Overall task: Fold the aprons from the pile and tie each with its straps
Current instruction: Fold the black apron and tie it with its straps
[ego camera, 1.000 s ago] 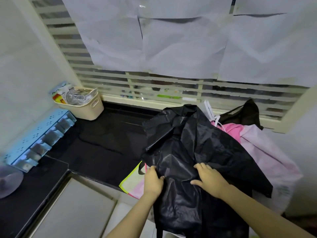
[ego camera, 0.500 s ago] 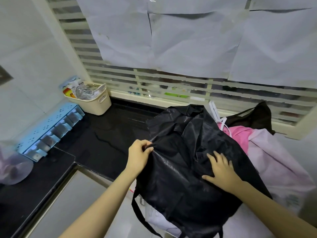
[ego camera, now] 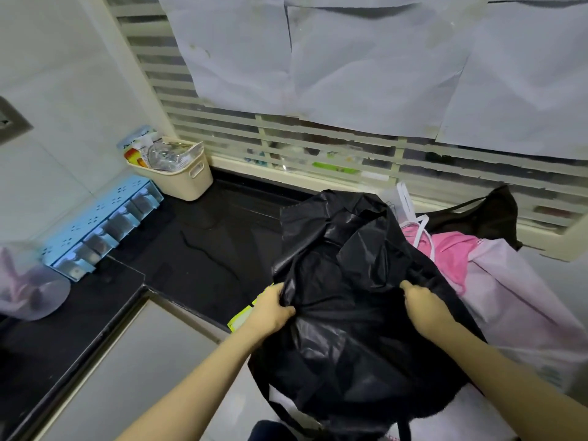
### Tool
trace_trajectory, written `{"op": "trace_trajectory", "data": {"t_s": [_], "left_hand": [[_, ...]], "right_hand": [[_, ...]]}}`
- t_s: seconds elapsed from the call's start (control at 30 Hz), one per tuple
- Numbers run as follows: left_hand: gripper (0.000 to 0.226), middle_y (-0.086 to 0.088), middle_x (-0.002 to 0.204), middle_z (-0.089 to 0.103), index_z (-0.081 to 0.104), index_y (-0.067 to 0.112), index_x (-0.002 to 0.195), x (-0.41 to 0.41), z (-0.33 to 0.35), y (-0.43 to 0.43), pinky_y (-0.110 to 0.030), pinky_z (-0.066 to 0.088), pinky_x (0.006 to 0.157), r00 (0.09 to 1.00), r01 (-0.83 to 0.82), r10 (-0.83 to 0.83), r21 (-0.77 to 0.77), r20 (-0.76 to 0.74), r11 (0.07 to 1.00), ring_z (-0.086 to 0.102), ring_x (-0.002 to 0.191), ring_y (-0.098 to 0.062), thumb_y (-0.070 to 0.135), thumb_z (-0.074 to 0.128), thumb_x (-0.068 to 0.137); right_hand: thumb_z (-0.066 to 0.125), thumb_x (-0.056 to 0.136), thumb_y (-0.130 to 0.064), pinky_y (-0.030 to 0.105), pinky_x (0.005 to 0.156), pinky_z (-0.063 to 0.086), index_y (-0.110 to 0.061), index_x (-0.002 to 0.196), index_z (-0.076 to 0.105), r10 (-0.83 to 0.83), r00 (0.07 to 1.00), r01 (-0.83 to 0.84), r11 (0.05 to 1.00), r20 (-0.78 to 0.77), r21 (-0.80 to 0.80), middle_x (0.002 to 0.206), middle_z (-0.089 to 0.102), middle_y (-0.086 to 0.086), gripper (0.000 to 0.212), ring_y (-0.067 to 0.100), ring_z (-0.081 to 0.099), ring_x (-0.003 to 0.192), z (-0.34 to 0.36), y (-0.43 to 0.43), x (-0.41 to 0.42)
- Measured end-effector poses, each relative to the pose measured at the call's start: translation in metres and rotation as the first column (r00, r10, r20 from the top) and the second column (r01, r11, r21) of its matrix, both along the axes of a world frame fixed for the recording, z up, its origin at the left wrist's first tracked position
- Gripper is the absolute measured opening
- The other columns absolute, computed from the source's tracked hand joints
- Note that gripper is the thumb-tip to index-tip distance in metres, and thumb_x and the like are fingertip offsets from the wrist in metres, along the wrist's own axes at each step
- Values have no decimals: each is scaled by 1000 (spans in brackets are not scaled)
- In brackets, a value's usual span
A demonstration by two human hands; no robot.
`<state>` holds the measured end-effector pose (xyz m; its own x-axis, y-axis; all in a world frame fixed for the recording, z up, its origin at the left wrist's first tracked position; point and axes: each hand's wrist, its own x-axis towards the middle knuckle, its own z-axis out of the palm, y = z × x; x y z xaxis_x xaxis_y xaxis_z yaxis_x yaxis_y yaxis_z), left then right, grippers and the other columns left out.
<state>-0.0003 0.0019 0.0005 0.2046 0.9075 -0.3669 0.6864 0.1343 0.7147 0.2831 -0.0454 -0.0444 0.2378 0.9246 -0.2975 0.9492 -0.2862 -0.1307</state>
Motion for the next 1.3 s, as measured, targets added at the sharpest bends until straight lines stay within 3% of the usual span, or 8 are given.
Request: {"op": "trace_trajectory", "data": {"t_s": [0.27, 0.47, 0.6, 0.73, 0.8, 0.9, 1.07, 1.3], "left_hand": [[48, -20, 118, 64, 60, 6, 121, -82, 52, 77, -39, 45, 90, 921, 57, 118, 427, -371, 902, 58, 112, -38, -8, 52, 76], [31, -27, 105, 62, 61, -3, 102, -109, 103, 146, -41, 42, 83, 912, -82, 336, 699, -235, 710, 56, 101, -42, -14, 45, 77], [33, -29, 115, 47, 47, -5, 111, -105, 102, 178, -46, 39, 86, 929, 3, 226, 617, -292, 787, 48, 104, -44, -9, 52, 79], [82, -29, 135, 34, 34, 4, 137, -102, 70, 170, -59, 24, 106, 697, 327, 179, 529, -694, 783, 34, 125, -46, -6, 66, 62], [68, -21, 116, 52, 49, 9, 123, -90, 55, 145, -50, 43, 88, 776, 455, 48, 611, -629, 648, 52, 104, -41, -1, 72, 59], [17, -1, 99, 63, 57, 22, 100, -61, 47, 91, -36, 48, 80, 889, 424, -317, 331, -330, 843, 61, 93, -24, 34, 59, 88], [66, 5, 117, 58, 36, 24, 118, -28, 39, 55, -31, 50, 85, 892, 445, -450, -260, 44, 857, 58, 102, -14, 70, 57, 75], [50, -9, 117, 63, 39, 12, 134, -31, 26, 78, -38, 50, 86, 980, 196, -200, 101, 26, 975, 61, 106, -27, 11, 55, 86]], "right_hand": [[39, 94, -1, 34, 70, 37, -7, 113, 43, -275, 912, 335, 928, -303, 165, 91, 55, 21, 20, 31, 55, 82, 21, 11, 4], [53, 87, -2, 37, 59, 37, 3, 108, 49, -204, 910, 329, 886, -362, 328, 76, 60, 26, 22, 45, 61, 73, 36, 6, -46], [55, 89, -25, 32, 72, 42, -20, 102, 49, -42, 940, 102, 981, -338, 164, 92, 63, 2, 16, 26, 63, 90, 41, 12, -87], [54, 90, -43, 23, 68, 37, -28, 95, 47, 40, 955, -9, 994, -293, 108, 94, 60, -8, 17, 13, 58, 91, 51, 31, -117], [50, 93, -42, 23, 64, 35, -27, 89, 45, 22, 948, 13, 994, -319, 109, 86, 62, -5, 16, 15, 59, 83, 60, 45, -129], [47, 97, -31, 30, 67, 41, -17, 89, 53, -17, 899, 78, 989, -437, 122, 79, 60, 2, 17, 22, 61, 81, 71, 68, -147], [41, 99, -18, 33, 82, 45, -7, 110, 54, -141, 788, 261, 958, -600, 118, 101, 63, 11, 21, 27, 60, 96, 86, 101, -175], [44, 98, -11, 20, 94, 44, -16, 124, 43, -73, 509, 214, 976, -858, 44, 112, 55, -12, 26, 9, 54, 110, 114, 112, -181]]}}
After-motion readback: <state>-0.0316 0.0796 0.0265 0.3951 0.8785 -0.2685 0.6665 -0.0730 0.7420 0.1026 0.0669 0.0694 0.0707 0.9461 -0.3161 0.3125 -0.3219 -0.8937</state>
